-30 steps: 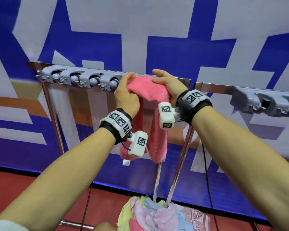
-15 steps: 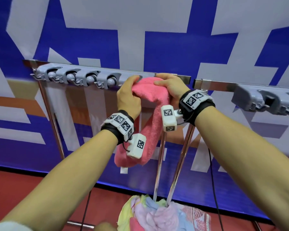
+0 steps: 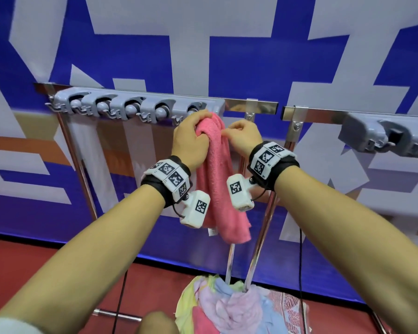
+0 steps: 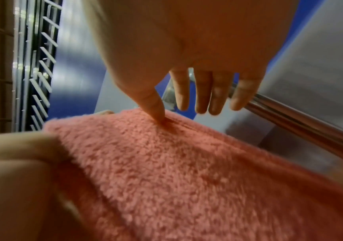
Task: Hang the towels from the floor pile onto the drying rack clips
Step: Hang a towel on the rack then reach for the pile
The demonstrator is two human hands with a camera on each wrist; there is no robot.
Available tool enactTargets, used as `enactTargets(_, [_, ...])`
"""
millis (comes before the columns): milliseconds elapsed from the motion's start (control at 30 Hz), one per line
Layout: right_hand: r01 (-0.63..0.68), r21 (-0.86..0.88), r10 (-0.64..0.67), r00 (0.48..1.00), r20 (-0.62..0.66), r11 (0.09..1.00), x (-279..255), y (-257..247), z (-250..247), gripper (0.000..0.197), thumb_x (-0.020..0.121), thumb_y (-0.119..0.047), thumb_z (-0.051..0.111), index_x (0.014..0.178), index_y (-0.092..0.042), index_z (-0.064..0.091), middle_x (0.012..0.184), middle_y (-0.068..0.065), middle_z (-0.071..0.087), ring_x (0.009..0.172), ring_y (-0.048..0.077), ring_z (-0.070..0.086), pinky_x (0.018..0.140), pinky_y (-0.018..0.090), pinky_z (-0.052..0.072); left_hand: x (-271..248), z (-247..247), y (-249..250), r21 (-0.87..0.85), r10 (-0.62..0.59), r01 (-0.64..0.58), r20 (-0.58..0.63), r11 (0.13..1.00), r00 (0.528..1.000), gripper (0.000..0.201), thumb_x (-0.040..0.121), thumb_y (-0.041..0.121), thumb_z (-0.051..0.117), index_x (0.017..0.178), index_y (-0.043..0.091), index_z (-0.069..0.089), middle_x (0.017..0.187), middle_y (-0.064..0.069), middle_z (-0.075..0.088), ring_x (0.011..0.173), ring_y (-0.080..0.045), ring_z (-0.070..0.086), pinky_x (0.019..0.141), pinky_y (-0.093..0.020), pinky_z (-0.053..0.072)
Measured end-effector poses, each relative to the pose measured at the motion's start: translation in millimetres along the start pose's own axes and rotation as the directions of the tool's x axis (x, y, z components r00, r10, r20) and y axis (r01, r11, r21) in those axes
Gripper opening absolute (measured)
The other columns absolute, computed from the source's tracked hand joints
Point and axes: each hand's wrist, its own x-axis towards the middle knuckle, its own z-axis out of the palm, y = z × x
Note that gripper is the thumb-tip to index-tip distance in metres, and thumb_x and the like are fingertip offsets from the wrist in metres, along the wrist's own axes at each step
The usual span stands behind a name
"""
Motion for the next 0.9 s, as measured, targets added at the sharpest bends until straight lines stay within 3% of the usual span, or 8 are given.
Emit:
enactTargets(133, [0.232,-0.075,-0.239,0.964,-0.119,0.97,-10.2,-9.4,1.2,0.025,0.078,-0.02,0.073,0.1,-0.017,0.061,0.092,-0.008,0.06,0.088,0.013,0.059,0.08,0.026,0.049,-4.2,-1.0,9.3,0.068,0.034,-0.036,0.029,0.997,0.999,0.047,0.069,0.004,0.048,0.111,0.018,0.065,0.113,0.0,0.065,0.106,-0.016,0.058,0.094,-0.023,0.043])
enactTargets(300, [0.425,-0.117,-0.424,0.905,0.037,0.897,-22.0,-11.5,7.6,0.018,0.079,-0.007,0.064,0.097,-0.011,0.064,0.085,-0.008,0.065,0.079,0.012,0.063,0.07,0.014,0.048,0.7,-2.7,5.4,0.007,0.009,-0.011,0.212,1.0,0.977,0.063,0.061,0.014,0.048,0.123,0.011,0.059,0.122,-0.005,0.053,0.114,-0.018,0.051,0.105,-0.035,0.04])
enactTargets(333, [0.413,-0.095,-0.408,0.91,0.072,0.906,-23.7,-10.9,7.7,0.021,0.081,-0.008,0.064,0.101,-0.013,0.061,0.087,-0.009,0.065,0.08,0.012,0.063,0.07,0.015,0.05,-0.4,-4.7,4.8,-0.028,-0.015,0.023,0.251,0.999,0.968,0.068,0.062,0.017,0.05,0.13,0.011,0.055,0.127,-0.004,0.05,0.119,-0.017,0.049,0.108,-0.036,0.038])
enactTargets(400, [0.35,-0.051,-0.339,0.928,0.152,0.935,-26.6,-7.9,7.8,0.029,0.083,-0.013,0.063,0.109,-0.019,0.054,0.092,-0.004,0.066,0.083,0.018,0.067,0.073,0.033,0.059,-3.2,-7.0,5.1,-0.103,-0.08,0.113,0.281,0.988,0.956,0.071,0.071,0.024,0.053,0.141,0.015,0.048,0.139,-0.003,0.048,0.128,-0.014,0.047,0.112,-0.036,0.036])
enactTargets(500, [0.3,-0.07,-0.275,0.93,0.245,0.951,-33.4,-8.1,7.2,0.036,0.079,-0.017,0.055,0.111,-0.031,0.045,0.09,0.009,0.07,0.077,0.031,0.071,0.065,0.052,0.06,-5.6,-4.3,3.8,-0.081,-0.112,0.135,0.247,0.987,0.963,0.071,0.081,0.036,0.056,0.148,0.017,0.041,0.149,-0.003,0.044,0.135,-0.013,0.044,0.116,-0.037,0.033])
enactTargets(733, [0.155,-0.131,-0.087,0.903,0.422,0.979,-47.8,-10.3,-2.6,0.063,0.086,-0.006,0.048,0.137,-0.038,0.027,0.091,0.017,0.066,0.073,0.037,0.071,0.056,0.052,0.06,-13.4,0.7,-1.0,-0.138,-0.21,0.26,0.302,0.956,0.93,0.081,0.084,0.029,0.06,0.154,0.03,0.019,0.15,-0.007,0.044,0.129,-0.019,0.053,0.11,-0.042,0.044])
enactTargets(833, [0.139,-0.212,-0.03,0.893,0.45,0.967,-49.4,-5.6,-6.2,0.069,0.087,-0.01,0.054,0.141,-0.04,0.023,0.097,0.02,0.066,0.071,0.038,0.071,0.056,0.048,0.06,-23.9,3.9,-7.7,-0.187,-0.218,0.284,0.307,0.941,0.926,0.077,0.095,0.01,0.059,0.156,0.026,0.015,0.143,-0.006,0.049,0.116,-0.008,0.059,0.095,-0.024,0.052])
enactTargets(900, [0.106,-0.243,0.022,0.882,0.47,0.964,-52.0,-1.5,-8.3,0.066,0.088,-0.017,0.058,0.141,-0.039,0.025,0.102,0.017,0.064,0.068,0.035,0.071,0.055,0.042,0.06,-30.7,6.7,-11.0,-0.196,-0.271,0.329,0.275,0.924,0.923,0.066,0.095,0.005,0.058,0.152,0.018,0.027,0.128,-0.004,0.058,0.103,-0.006,0.064,0.084,-0.019,0.052])
